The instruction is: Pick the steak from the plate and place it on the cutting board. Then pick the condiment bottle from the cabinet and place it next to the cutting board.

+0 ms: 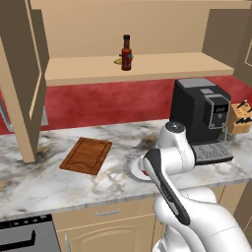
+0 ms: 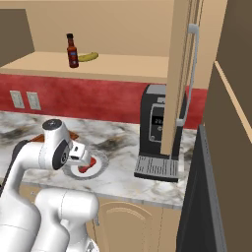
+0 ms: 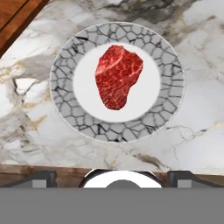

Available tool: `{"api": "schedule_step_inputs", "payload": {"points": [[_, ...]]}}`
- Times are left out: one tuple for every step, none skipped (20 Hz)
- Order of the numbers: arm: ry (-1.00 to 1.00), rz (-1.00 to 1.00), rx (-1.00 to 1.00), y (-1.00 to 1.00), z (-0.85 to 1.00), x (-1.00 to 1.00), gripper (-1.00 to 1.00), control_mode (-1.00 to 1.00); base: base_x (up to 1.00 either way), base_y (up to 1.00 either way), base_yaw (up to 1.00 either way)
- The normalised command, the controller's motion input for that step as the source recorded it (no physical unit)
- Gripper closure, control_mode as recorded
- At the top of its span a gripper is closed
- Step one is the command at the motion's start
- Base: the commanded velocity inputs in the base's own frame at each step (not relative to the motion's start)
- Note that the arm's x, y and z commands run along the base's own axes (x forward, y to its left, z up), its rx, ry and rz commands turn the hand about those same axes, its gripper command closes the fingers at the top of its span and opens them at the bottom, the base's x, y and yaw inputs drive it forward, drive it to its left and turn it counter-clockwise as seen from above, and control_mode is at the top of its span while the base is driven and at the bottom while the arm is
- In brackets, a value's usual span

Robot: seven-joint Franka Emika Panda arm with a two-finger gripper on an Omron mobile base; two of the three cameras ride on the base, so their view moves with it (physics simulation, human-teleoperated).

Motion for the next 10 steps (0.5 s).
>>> {"api": "schedule_step_inputs", "payload": {"points": [[0.0, 0.0, 0.0, 0.01, -0.21, 0.19, -1.0, -1.0, 0.0, 0.0, 0.0], [0.0, 0.0, 0.0, 0.0, -0.25, 0.22, -1.0, -1.0, 0.0, 0.0, 0.0], [0.0, 0.0, 0.0, 0.0, -0.26, 0.24, -1.0, -1.0, 0.0, 0.0, 0.0], [0.0, 0.0, 0.0, 0.0, -0.23, 0.21, -1.0, -1.0, 0.0, 0.0, 0.0], [0.0, 0.0, 0.0, 0.0, -0.23, 0.25, -1.0, -1.0, 0.0, 0.0, 0.0], [0.0, 0.0, 0.0, 0.0, -0.2, 0.22, -1.0, -1.0, 0.0, 0.0, 0.0], [0.0, 0.0, 0.0, 0.0, -0.19, 0.23, -1.0, -1.0, 0.0, 0.0, 0.0], [0.0, 0.0, 0.0, 0.0, -0.19, 0.22, -1.0, -1.0, 0.0, 0.0, 0.0], [0.0, 0.0, 0.0, 0.0, -0.18, 0.2, -1.0, -1.0, 0.0, 0.0, 0.0], [0.0, 0.0, 0.0, 0.0, -0.17, 0.19, -1.0, -1.0, 0.0, 0.0, 0.0]]}}
